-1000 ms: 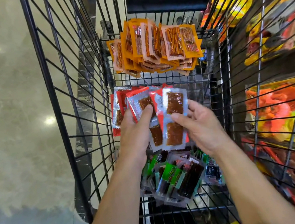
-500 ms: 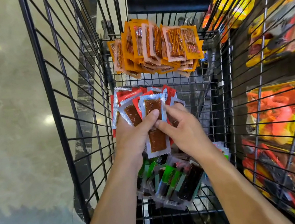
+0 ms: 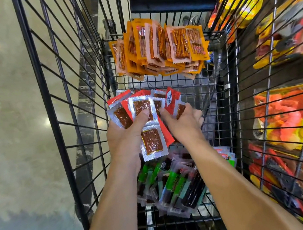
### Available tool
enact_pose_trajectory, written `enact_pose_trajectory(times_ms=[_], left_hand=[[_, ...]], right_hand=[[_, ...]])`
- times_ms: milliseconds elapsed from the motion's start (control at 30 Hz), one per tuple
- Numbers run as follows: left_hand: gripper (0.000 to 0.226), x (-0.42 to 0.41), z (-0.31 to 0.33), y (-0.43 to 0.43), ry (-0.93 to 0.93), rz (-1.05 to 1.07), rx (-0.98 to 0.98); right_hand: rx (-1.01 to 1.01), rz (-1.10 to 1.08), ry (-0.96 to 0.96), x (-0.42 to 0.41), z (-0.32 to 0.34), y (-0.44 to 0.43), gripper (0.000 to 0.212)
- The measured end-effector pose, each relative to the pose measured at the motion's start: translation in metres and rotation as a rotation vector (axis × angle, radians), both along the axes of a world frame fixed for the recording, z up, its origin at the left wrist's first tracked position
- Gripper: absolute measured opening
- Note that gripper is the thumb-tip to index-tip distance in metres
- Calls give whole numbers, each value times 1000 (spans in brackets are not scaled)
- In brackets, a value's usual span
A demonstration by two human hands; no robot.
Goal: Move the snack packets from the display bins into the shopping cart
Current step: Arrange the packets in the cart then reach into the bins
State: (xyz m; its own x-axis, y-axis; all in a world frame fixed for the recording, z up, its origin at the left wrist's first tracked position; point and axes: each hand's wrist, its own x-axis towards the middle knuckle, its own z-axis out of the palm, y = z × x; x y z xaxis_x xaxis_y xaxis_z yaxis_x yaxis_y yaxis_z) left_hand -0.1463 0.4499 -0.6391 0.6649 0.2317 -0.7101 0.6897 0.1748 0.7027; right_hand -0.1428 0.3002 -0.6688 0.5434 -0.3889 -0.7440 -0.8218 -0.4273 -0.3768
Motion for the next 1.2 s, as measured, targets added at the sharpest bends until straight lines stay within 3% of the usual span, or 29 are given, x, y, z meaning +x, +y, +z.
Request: enact_pose_trajectory(times_ms=[133,333,467,800,933,1133,1200], left_hand=[[39,-3,-2,1,23,17,-26],[44,-2,-3,3,26,16,-43],[39,0,-6,2,43,9,-13],[49,-1,-1,0,73,10,8],[54,-1,0,0,90,-3,10],[90,6,15,-4,106,-14,13],[85,6,25,-5,105,-43,5]], right_hand=[[-42,57,41,9,-13,9,103],[-16,-29,-222,-3,-18,0,66],[31,-82,-305,-12,-17,-8,55],[-52,-151,-215,-13,-25,-14,50],[-80,-181,-195,-9,-29,-22,31],[37,-297,-330,-25,-12,-50,25],[94,-300,-373,-30,10,-58,26]])
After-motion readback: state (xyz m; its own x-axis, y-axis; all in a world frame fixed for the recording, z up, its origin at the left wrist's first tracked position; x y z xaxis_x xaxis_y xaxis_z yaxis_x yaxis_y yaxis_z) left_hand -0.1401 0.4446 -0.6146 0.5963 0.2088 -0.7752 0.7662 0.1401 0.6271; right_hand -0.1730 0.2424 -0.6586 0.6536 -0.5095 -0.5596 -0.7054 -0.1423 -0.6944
